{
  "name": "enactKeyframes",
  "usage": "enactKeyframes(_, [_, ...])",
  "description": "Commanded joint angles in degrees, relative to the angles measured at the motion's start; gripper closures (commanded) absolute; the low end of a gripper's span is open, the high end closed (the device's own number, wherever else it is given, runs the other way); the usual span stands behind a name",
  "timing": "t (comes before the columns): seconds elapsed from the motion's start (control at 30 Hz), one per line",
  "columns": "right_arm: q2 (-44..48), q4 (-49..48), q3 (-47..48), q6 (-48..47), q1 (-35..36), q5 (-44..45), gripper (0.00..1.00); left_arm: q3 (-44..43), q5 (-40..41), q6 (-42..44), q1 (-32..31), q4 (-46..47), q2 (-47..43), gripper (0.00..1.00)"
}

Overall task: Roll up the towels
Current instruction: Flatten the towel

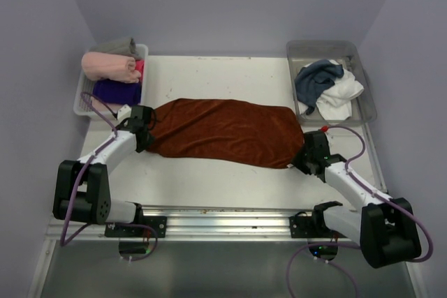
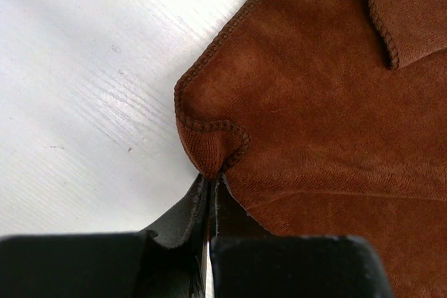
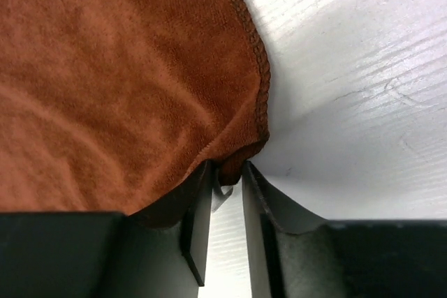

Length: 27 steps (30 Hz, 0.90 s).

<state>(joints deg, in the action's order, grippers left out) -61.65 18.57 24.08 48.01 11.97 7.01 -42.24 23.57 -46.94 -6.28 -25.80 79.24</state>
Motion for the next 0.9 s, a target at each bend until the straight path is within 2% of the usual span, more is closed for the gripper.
enactKeyframes(0.0, [-1.55,0.86,-1.84,0.77,-0.10,2.14,0.74,-0.56,0.07,-0.35,0.22,0.49,-1.46,1.00])
enactKeyframes(0.2, [1.88,4.45,1.23,0.68,-0.10,1.43,1.00,-1.35,-0.19,0.09,0.22,0.14,-2.16,1.00])
enactKeyframes(0.4, [7.32,9.81,6.94,-1.51,-0.19,4.94,1.00,-3.37,-0.46,0.88,0.22,-1.09,-4.18,1.00])
enactKeyframes(0.6, [11.46,13.68,18.36,-7.39,-0.10,12.14,1.00,-8.90,-1.95,2.37,0.22,-3.20,-7.87,1.00])
enactKeyframes(0.87, [12.07,14.92,39.01,-13.72,-0.19,16.46,1.00,-26.21,-7.31,6.50,0.22,-4.34,-15.51,1.00])
